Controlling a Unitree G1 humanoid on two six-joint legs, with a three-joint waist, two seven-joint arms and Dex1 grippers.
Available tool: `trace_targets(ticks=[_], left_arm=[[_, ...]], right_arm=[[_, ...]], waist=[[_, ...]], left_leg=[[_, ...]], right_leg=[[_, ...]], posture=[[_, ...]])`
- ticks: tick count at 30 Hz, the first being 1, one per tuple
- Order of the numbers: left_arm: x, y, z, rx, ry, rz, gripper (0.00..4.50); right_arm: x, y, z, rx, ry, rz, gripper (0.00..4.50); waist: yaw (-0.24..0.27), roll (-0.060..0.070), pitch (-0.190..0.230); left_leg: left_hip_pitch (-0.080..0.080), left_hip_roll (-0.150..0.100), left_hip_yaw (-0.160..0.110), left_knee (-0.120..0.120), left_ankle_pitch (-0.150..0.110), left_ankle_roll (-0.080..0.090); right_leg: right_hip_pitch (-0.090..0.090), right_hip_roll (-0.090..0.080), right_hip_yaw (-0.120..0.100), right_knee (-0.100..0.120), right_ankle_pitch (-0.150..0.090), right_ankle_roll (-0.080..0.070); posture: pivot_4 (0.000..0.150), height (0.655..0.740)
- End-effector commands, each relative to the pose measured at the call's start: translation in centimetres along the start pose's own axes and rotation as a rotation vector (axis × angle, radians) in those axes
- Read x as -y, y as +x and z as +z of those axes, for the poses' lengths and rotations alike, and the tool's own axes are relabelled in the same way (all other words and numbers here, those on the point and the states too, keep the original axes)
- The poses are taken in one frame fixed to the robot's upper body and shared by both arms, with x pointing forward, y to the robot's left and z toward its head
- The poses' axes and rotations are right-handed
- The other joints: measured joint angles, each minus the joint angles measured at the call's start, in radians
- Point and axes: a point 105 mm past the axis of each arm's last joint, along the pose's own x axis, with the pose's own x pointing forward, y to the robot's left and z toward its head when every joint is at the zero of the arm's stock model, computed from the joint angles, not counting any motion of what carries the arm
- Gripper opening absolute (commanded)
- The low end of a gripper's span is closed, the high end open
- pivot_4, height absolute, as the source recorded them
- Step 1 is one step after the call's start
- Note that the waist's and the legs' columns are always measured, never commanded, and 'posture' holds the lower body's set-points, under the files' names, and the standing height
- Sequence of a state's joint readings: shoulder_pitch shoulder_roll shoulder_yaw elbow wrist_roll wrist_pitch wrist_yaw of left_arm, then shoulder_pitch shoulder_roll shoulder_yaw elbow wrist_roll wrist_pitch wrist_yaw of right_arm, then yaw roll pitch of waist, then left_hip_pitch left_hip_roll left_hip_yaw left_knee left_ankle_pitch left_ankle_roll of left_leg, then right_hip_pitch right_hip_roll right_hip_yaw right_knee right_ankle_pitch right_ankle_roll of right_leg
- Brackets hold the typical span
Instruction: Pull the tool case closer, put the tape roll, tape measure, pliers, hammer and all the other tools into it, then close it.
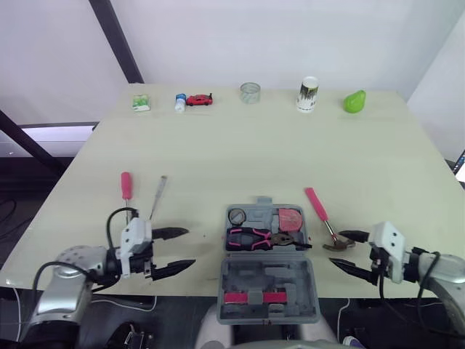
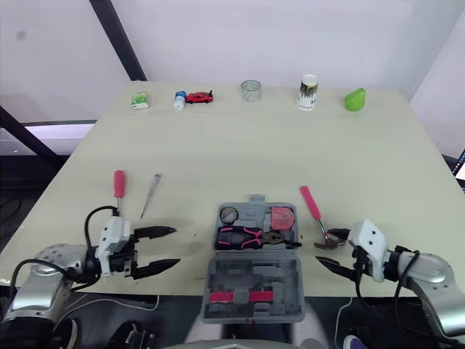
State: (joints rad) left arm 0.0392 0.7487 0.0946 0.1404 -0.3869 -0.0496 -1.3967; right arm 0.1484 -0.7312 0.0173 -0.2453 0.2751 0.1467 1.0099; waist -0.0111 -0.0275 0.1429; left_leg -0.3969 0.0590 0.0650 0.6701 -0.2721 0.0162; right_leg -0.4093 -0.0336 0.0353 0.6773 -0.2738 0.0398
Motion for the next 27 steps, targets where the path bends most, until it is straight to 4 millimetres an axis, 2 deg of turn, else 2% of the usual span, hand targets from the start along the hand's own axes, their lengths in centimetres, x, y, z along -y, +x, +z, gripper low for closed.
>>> trace_targets(ticks=[1, 4, 5, 17, 27], left_arm=[[0.0, 0.3, -0.2, -0.018, 0.024, -0.032, 1.6], [-0.1, 0.8, -0.6, -0.033, 0.029, -0.053, 0.55], [0.0, 1.0, -0.8, -0.042, 0.033, -0.064, 0.04], [-0.6, 2.8, -2.5, -0.07, 0.019, -0.12, 0.04], [-1.0, 4.5, -1.8, -0.048, 0.03, -0.175, 0.04]], right_arm=[[-0.3, 0.6, 0.1, -0.024, -0.059, 0.052, 1.04], [-0.6, 1.4, -0.1, -0.037, -0.071, 0.084, 0.02], [-0.7, 1.6, -0.4, -0.053, -0.084, 0.1, 0.0], [-0.6, 3.8, -1.2, -0.068, -0.124, 0.131, 0.0], [-0.9, 4.6, -1.2, -0.055, -0.125, 0.146, 0.0]], waist=[[0.0, 0.0, 0.0], [0.0, 0.0, 0.0], [0.0, 0.0, 0.0], [0.0, 0.0, 0.0], [0.001, 0.0, 0.0]], left_leg=[[0.0, 0.0, 0.0, 0.0, 0.0, 0.0], [0.0, 0.0, 0.0, 0.0, 0.0, 0.0], [0.0, 0.0, 0.0, 0.0, 0.0, 0.0], [0.0, 0.0, 0.0, 0.001, 0.0, 0.0], [-0.001, 0.0, 0.0, 0.001, 0.0, 0.0]], right_leg=[[0.0, 0.0, 0.0, 0.0, 0.0, 0.0], [0.0, 0.0, 0.0, 0.0, 0.0, 0.0], [0.0, 0.0, 0.0, 0.0, 0.0, 0.0], [0.0, 0.0, 0.0, 0.001, 0.0, 0.0], [0.0, 0.0, 0.0, 0.001, 0.0, 0.0]], posture=[[0.15, 0.74], [0.15, 0.74], [0.15, 0.74], [0.15, 0.74], [0.15, 0.74]])
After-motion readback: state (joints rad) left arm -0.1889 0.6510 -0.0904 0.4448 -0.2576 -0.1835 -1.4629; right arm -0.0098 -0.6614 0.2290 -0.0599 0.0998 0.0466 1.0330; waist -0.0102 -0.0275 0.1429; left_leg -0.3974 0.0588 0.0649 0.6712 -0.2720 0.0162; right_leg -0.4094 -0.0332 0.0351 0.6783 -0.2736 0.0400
